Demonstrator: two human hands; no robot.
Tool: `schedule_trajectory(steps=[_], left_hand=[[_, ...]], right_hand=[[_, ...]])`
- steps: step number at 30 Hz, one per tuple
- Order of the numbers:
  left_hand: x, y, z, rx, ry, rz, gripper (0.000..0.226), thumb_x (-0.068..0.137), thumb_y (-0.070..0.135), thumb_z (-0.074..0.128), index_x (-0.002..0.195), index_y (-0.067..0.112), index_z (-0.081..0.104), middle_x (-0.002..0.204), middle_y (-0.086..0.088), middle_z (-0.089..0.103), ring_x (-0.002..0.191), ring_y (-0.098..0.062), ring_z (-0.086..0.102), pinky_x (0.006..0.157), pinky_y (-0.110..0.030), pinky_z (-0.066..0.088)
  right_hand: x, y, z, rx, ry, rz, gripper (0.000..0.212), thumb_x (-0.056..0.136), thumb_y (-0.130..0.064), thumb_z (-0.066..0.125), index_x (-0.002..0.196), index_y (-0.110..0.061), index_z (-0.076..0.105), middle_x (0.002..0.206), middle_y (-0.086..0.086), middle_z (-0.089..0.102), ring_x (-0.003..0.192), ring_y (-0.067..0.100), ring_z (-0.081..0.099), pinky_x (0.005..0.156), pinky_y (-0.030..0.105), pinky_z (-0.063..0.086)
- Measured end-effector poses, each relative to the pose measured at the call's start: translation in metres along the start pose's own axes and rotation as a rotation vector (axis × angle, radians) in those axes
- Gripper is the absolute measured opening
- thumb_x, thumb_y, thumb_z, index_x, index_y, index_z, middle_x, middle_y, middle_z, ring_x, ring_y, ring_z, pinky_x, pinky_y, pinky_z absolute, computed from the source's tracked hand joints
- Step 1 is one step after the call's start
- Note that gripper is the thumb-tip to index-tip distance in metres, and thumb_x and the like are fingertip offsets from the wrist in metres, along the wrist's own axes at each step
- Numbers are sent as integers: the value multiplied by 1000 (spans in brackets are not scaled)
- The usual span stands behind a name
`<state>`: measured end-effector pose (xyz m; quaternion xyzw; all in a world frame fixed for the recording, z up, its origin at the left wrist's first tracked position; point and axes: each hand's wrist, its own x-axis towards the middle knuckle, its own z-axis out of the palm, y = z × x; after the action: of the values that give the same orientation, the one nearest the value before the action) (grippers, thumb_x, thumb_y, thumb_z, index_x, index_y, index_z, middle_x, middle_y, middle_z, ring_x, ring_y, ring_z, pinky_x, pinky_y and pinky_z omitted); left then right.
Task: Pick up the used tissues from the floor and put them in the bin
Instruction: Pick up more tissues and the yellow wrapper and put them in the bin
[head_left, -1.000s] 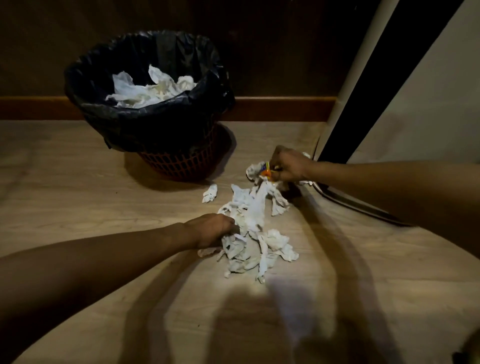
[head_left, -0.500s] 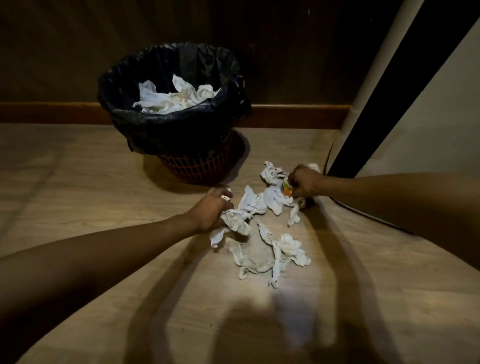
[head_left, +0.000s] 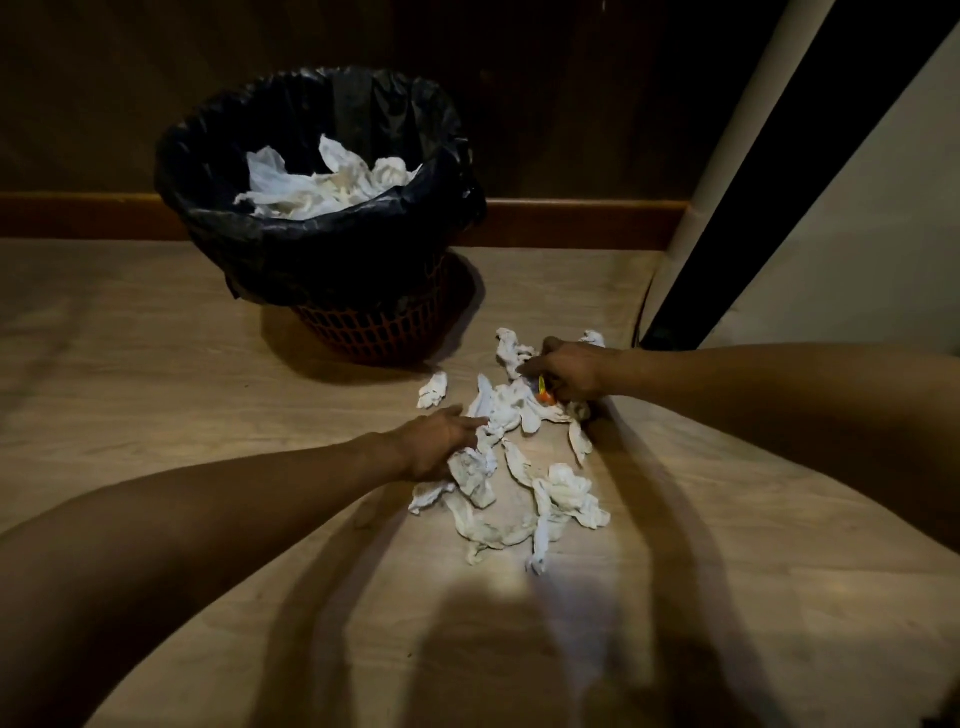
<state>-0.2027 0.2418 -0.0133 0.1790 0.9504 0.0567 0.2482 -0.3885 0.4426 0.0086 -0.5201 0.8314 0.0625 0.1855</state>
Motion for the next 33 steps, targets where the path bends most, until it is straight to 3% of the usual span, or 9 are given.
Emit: schedule_trajectory(steps=[2, 6, 11, 16, 20, 24, 28, 31, 33], left_hand=[[-6, 2, 2, -24, 101, 13, 36, 76, 24, 75, 109, 12, 67, 135, -8, 58, 126, -31, 52, 100, -40, 47], [-25, 3, 3, -17, 124, -69, 26, 74, 25, 72, 98, 14, 66, 106, -5, 65, 100, -26, 62, 83, -39, 52], [-50, -2, -20, -40, 130, -172, 23, 78, 25, 69, 96, 10, 67, 103, -10, 68, 98, -28, 62, 82, -34, 49], [-76, -7, -69, -89, 304, -173, 21, 74, 28, 71, 79, 9, 64, 84, -9, 68, 80, -29, 67, 68, -42, 52], [-104, 4, -119, -137, 523, -136, 33, 75, 40, 66, 75, 7, 65, 76, -10, 67, 73, -24, 67, 63, -42, 52], [-132, 17, -164, -148, 767, -162, 36, 73, 46, 65, 82, 12, 71, 80, -8, 72, 79, -20, 69, 66, -39, 53], [-154, 30, -209, -256, 950, -127, 12, 80, 33, 71, 77, 21, 69, 71, 3, 67, 67, -1, 60, 59, -27, 41], [-163, 25, -240, -298, 1083, -161, 26, 78, 32, 72, 97, 15, 76, 88, 1, 75, 84, -8, 68, 69, -24, 47], [-167, 17, -255, -288, 1137, -209, 29, 76, 30, 72, 99, 13, 76, 94, -6, 77, 88, -17, 71, 73, -27, 51]], right_hand=[[1, -1, -1, 20, -50, 81, 31, 86, -14, 66, 117, -15, 61, 101, 9, 56, 93, 30, 61, 67, 26, 40], [-4, -4, -7, 38, -88, 160, 16, 79, -10, 67, 96, -9, 68, 101, 11, 64, 94, 30, 62, 72, 29, 43], [-16, 0, -22, 20, -61, 195, 12, 77, -16, 66, 86, -10, 71, 90, 11, 69, 86, 31, 64, 71, 32, 49], [-37, 2, -58, 15, 50, 262, 11, 80, -20, 68, 73, -14, 62, 76, 9, 61, 73, 28, 58, 63, 29, 40], [-53, 2, -97, 182, 242, 366, 23, 81, -28, 76, 90, -8, 71, 82, 9, 67, 79, 28, 65, 68, 35, 52], [-62, -6, -141, 365, 416, 429, 29, 81, -27, 80, 105, -12, 71, 85, -1, 63, 73, 13, 58, 55, 24, 40], [-74, -15, -168, 396, 496, 471, 37, 80, -21, 81, 112, -7, 70, 100, 7, 67, 89, 17, 60, 71, 30, 47], [-81, -22, -173, 394, 479, 510, 39, 78, -23, 82, 111, -7, 69, 104, 8, 67, 95, 20, 63, 76, 34, 55], [-84, -28, -173, 406, 467, 526, 41, 76, -23, 84, 111, -10, 68, 108, 8, 67, 98, 22, 64, 79, 34, 57]])
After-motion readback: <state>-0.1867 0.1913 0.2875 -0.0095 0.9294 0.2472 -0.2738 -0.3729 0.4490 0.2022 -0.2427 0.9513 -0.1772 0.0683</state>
